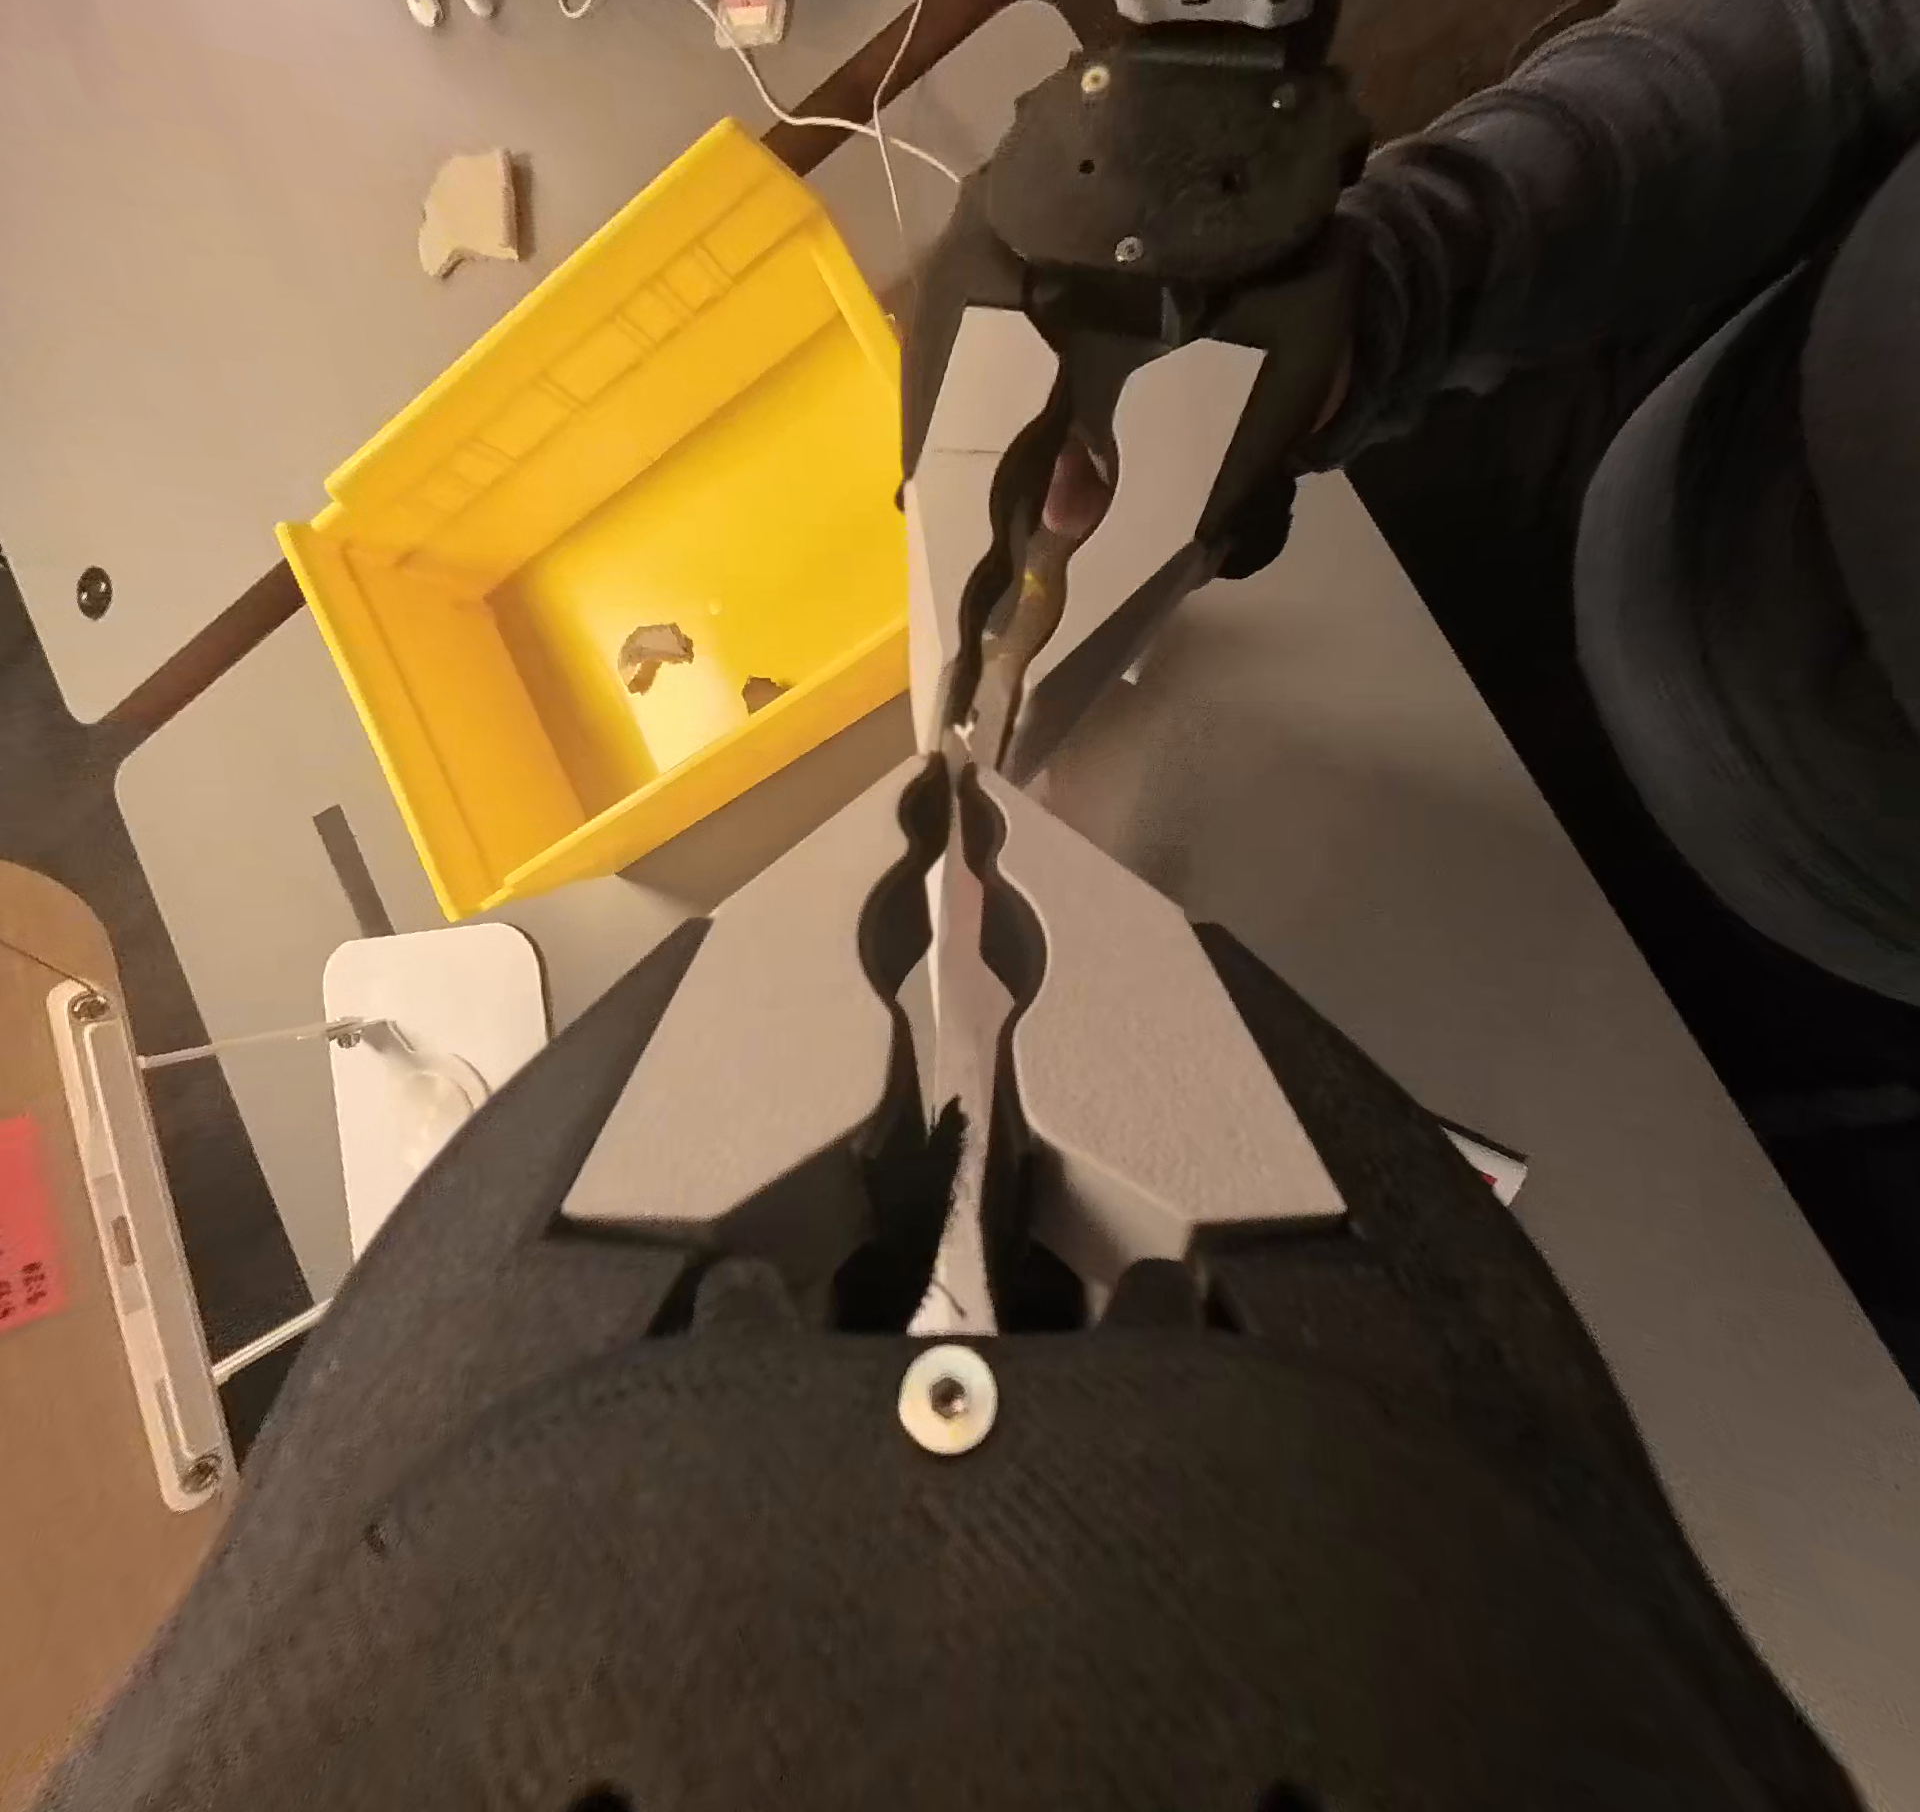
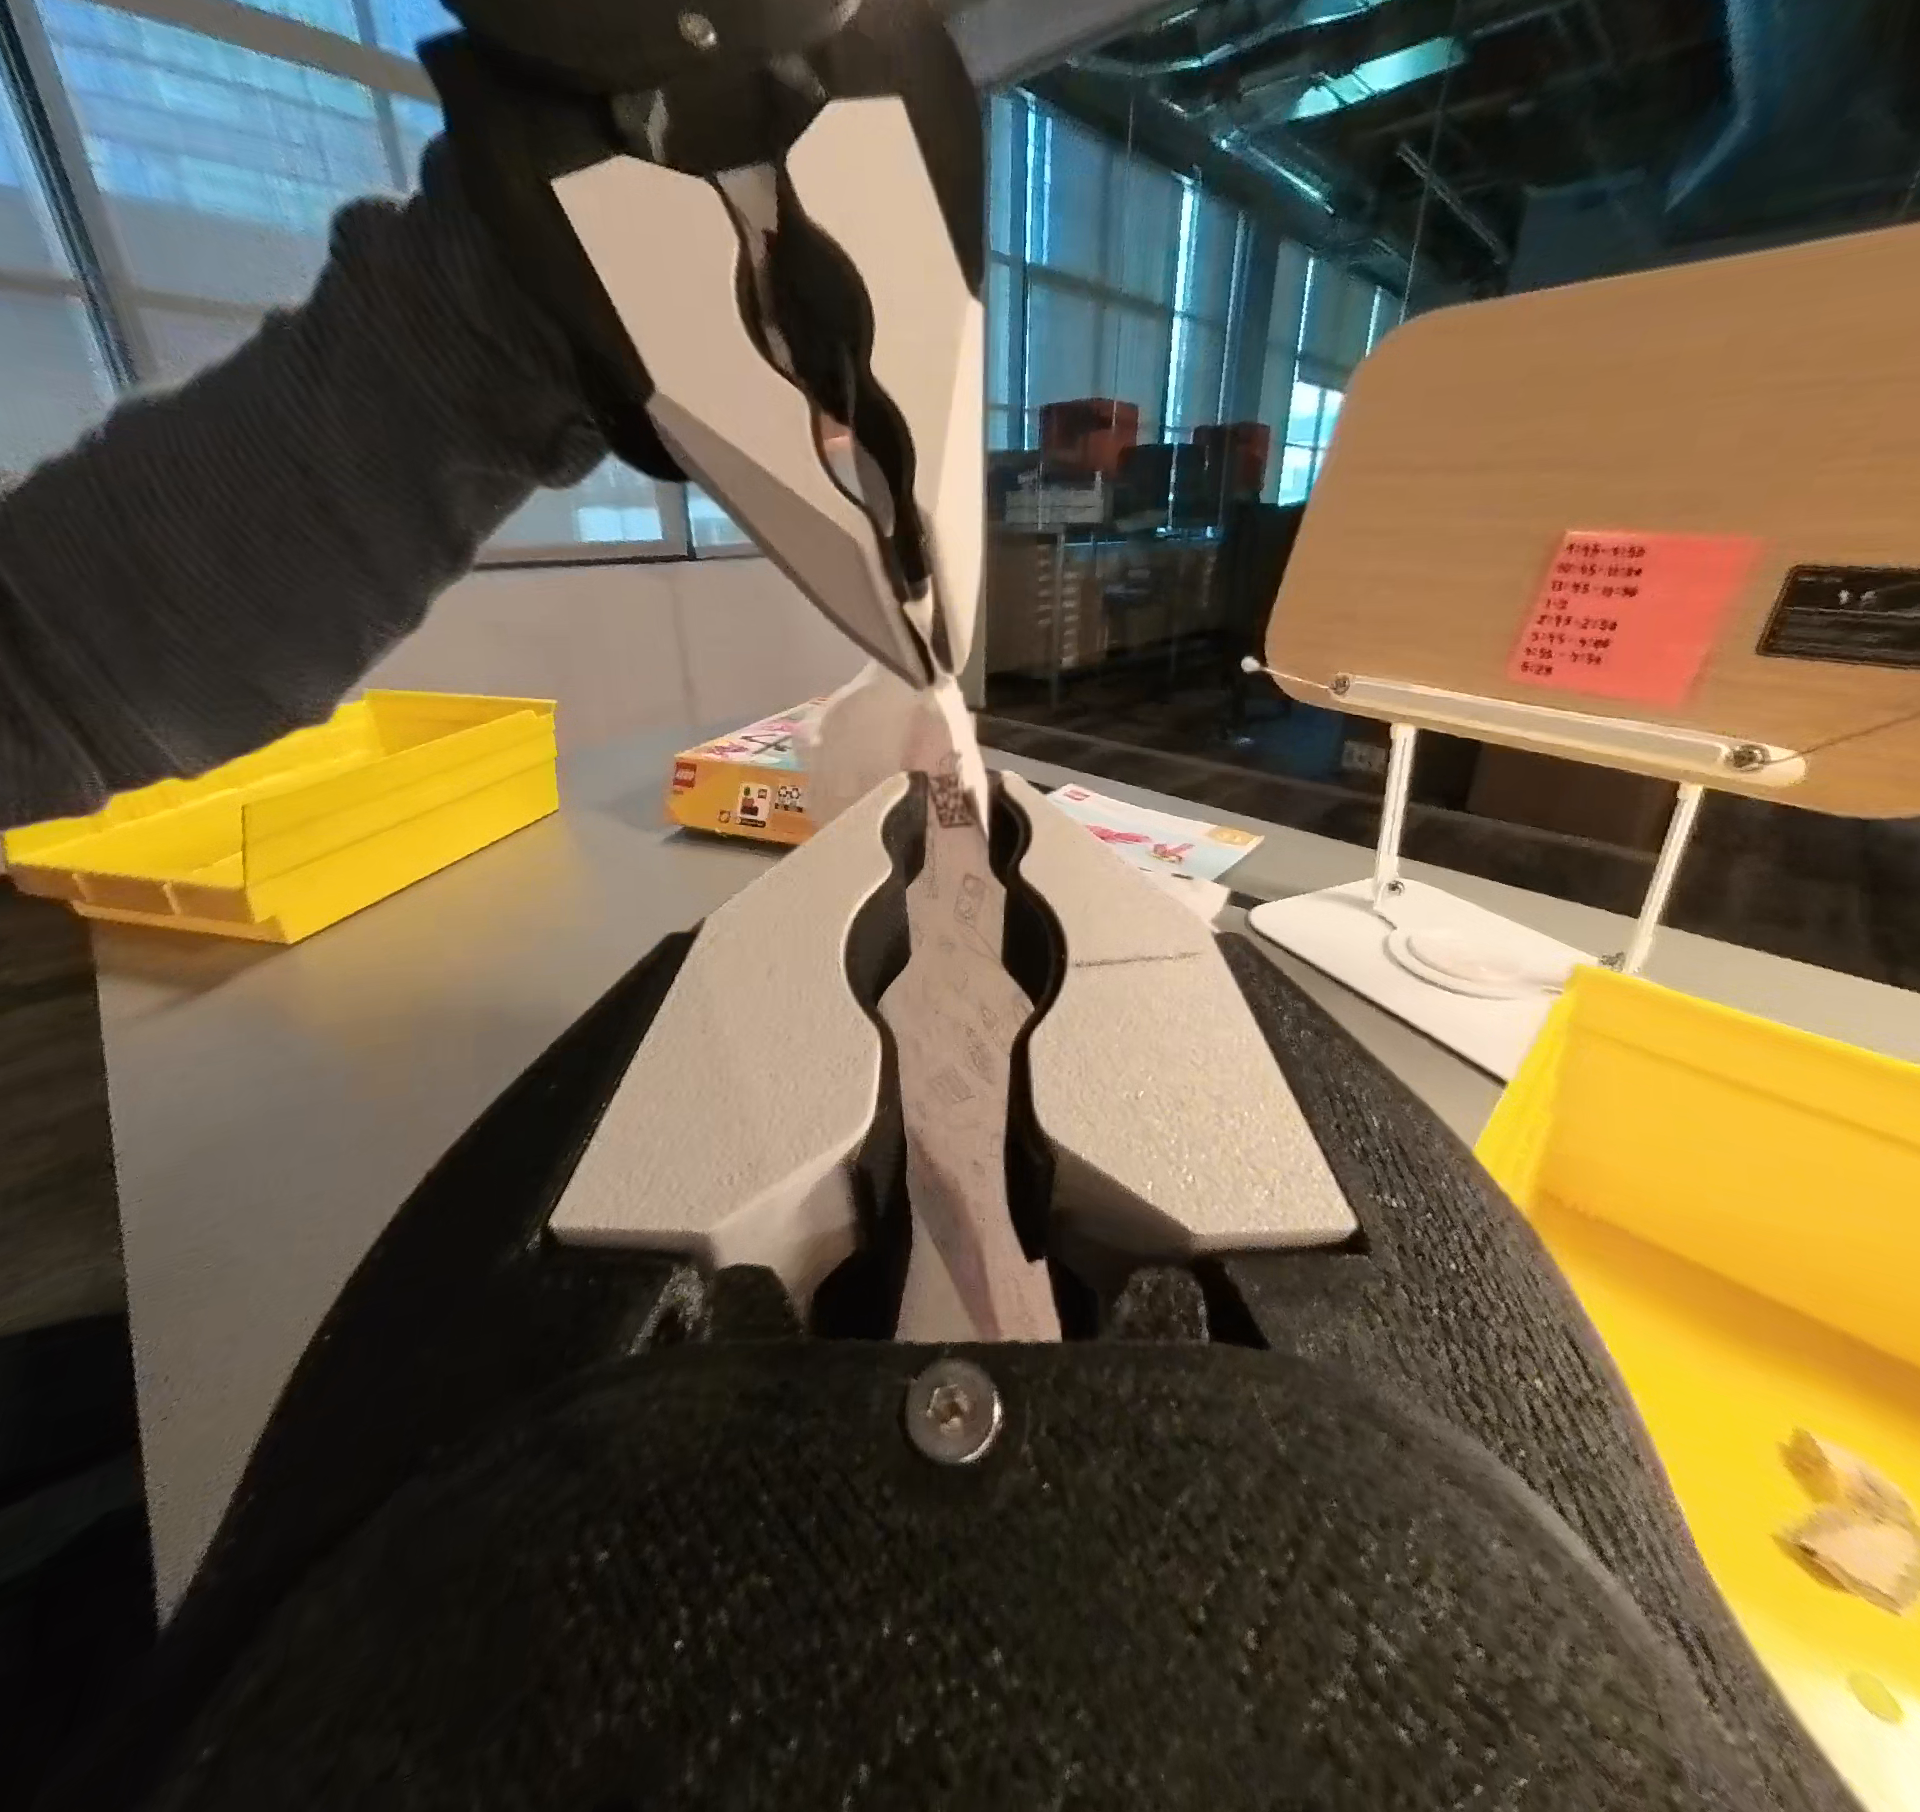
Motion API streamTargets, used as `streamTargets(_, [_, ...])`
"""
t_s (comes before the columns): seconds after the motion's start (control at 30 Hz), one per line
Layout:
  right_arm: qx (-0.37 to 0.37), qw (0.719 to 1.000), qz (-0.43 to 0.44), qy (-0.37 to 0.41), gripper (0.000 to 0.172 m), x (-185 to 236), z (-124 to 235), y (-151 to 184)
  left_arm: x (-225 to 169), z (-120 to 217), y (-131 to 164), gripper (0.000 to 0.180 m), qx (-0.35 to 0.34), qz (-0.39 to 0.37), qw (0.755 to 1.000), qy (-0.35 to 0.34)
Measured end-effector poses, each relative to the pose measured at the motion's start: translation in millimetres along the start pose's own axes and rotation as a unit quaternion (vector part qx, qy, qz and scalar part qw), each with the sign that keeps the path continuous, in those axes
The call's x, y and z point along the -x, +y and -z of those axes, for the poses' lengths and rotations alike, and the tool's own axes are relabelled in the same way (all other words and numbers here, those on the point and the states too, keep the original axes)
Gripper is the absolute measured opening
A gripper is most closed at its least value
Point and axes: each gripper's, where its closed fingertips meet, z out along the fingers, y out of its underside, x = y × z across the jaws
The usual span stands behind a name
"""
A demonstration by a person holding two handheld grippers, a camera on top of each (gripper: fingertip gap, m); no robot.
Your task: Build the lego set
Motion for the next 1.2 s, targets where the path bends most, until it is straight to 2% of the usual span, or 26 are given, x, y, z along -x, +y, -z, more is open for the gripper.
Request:
streamTargets(0.33, [-0.001,1.000,0.004,-0.018,0.000,4.8,-5.1,-2.7,-2.7,2.8,1.5,0.000,-0.012,-0.025,1.000,-0.015])
streamTargets(0.5, [-0.019,0.999,-0.031,0.000,0.000,-2.2,-4.1,-8.5,-4.0,4.1,-1.2,0.000,-0.031,-0.068,0.996,-0.053])
streamTargets(0.8, [-0.018,0.999,-0.027,-0.004,0.000,5.9,-9.0,-12.4,-14.2,10.1,4.8,0.000,-0.034,-0.134,0.982,-0.124])
streamTargets(0.9, [-0.014,1.000,-0.023,-0.017,0.000,13.0,-10.2,-13.3,-18.9,14.7,5.0,0.000,-0.065,-0.107,0.986,-0.108])
streamTargets(1.03, [-0.009,0.998,0.044,-0.035,0.000,24.1,-11.4,-20.8,-20.7,26.6,0.1,0.000,-0.114,-0.046,0.990,-0.066])
streamTargets(1.13, [-0.035,0.995,0.085,-0.029,0.007,29.8,-11.7,-38.9,-15.6,36.1,-3.6,0.000,-0.119,-0.039,0.990,-0.068])
streamTargets(1.2, [-0.027,0.993,0.110,-0.013,0.000,26.3,-13.2,-42.9,-15.2,39.0,-5.4,0.000,-0.117,-0.041,0.990,-0.066])
